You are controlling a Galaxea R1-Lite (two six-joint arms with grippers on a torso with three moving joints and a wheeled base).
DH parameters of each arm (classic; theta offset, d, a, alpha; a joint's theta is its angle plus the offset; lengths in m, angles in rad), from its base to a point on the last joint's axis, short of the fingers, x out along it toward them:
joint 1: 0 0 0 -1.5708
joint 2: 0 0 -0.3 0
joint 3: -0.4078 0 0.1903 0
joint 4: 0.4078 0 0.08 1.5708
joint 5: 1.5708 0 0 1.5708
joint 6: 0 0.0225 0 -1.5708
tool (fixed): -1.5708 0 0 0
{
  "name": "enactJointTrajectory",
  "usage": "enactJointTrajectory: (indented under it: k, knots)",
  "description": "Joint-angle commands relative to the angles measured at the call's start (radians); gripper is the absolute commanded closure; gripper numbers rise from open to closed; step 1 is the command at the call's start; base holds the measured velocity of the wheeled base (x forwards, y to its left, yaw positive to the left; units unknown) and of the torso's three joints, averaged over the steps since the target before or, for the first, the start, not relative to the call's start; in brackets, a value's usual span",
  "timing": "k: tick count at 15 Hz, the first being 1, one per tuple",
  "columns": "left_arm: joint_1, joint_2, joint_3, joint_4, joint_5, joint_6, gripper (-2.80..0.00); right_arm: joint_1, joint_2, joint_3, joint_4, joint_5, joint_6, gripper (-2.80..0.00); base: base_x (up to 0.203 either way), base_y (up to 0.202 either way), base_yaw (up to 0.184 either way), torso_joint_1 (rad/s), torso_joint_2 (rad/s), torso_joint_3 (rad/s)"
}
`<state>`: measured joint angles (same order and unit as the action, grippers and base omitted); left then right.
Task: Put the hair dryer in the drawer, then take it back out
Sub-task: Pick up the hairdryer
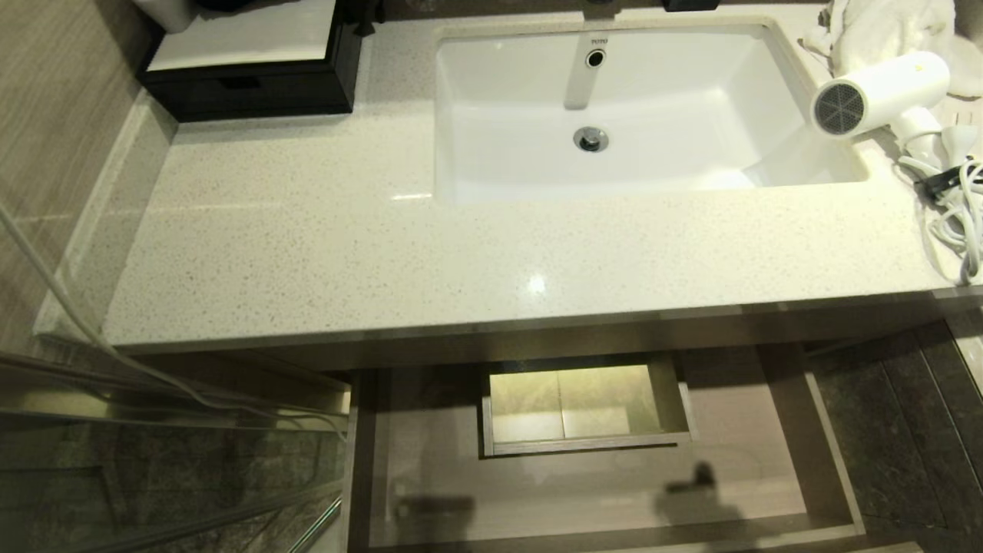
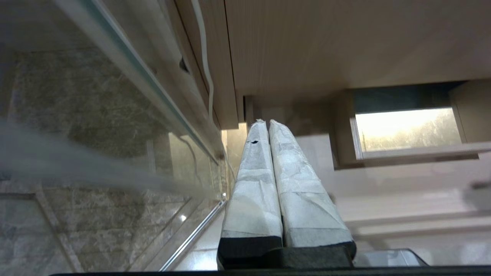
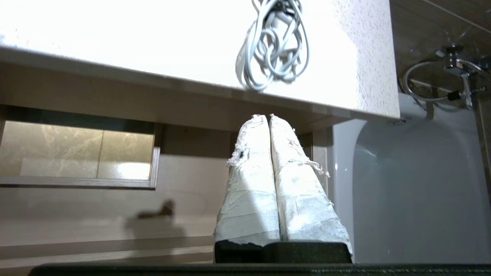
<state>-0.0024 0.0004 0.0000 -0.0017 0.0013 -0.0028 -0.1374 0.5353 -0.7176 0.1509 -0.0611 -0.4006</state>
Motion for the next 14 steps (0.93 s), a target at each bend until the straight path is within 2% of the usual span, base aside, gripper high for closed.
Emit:
enactJointTrajectory:
  k: [1,9,12,14]
  knots:
    - [-0.001,0.000,0.002,0.000,0.000,0.000,0.00,-0.008,0.056,-0.034,0.004,0.000,-0.003,0.00,0.000,0.000,0.000,0.345,-0.18,0.165]
    - [-0.001,0.000,0.000,0.000,0.000,0.000,0.00,-0.034,0.181,-0.199,0.028,0.001,-0.011,0.00,0.000,0.000,0.000,0.357,-0.23,0.122]
    - [-0.001,0.000,0.000,0.000,0.000,0.000,0.00,-0.057,0.279,-0.251,0.026,0.005,-0.014,0.00,0.000,0.000,0.000,0.107,-0.08,0.023]
    - [-0.001,0.000,0.002,0.000,0.000,0.000,0.00,-0.080,0.366,-0.315,0.073,0.005,-0.002,0.00,0.000,0.000,0.000,0.013,-0.02,0.003]
